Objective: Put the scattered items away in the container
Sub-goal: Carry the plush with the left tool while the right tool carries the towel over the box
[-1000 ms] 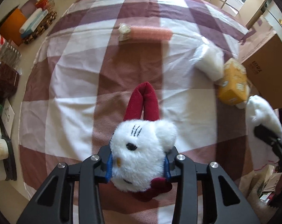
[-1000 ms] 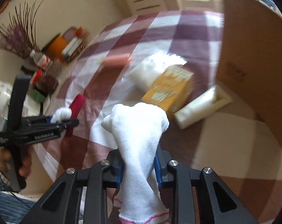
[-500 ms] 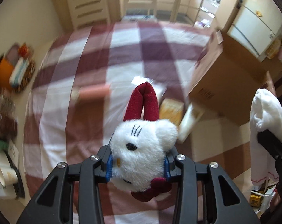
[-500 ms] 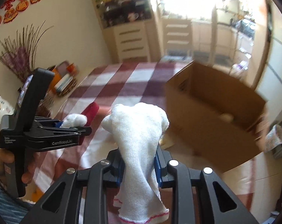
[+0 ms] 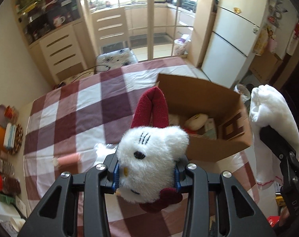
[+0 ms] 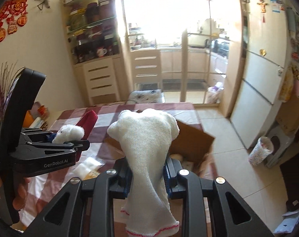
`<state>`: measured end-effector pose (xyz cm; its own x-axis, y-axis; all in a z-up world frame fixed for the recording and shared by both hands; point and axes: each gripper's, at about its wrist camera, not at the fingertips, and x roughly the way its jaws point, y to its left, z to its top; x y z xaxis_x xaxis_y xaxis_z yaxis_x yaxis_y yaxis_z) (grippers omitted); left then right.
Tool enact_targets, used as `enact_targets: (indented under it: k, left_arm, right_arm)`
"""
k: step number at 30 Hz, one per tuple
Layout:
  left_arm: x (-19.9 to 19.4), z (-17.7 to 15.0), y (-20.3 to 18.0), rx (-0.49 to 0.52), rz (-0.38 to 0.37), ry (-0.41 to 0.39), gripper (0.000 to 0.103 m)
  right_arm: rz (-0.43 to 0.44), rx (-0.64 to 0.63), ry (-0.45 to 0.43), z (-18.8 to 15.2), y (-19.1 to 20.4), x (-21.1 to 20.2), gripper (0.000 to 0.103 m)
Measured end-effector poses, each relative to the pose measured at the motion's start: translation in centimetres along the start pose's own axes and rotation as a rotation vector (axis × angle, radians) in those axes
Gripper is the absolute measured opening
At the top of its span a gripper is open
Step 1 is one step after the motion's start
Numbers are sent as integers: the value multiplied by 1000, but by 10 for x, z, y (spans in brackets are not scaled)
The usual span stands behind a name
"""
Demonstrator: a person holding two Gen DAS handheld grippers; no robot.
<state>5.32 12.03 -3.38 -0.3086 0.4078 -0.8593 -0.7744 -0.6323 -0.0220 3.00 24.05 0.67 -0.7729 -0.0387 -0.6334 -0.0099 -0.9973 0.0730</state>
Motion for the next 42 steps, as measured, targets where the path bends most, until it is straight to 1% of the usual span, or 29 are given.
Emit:
enact_targets:
  k: [4,12,19,25,32,42]
  left_arm:
    - [7,15,-20,29,-2,3,40]
    - [25,28,-36,57,18,19,41]
    - [37,34,-41,68,20,33,41]
    - [48,37,-46,82,21,62,41]
    - [63,41,-44,79,23,101,41]
    - [77,46,-42,78,31,131,41]
  right_arm:
    - [-15,21,-6,4,-16,3,26]
    - [-32,46,5,8,-33,24,26]
    - [-39,55,12,10,-42,35,26]
    - [-40,65,31,8,-46,42,26]
    - [-32,73,56,4,-49,54,26]
    - [-20,73,80,4,-51,70,26]
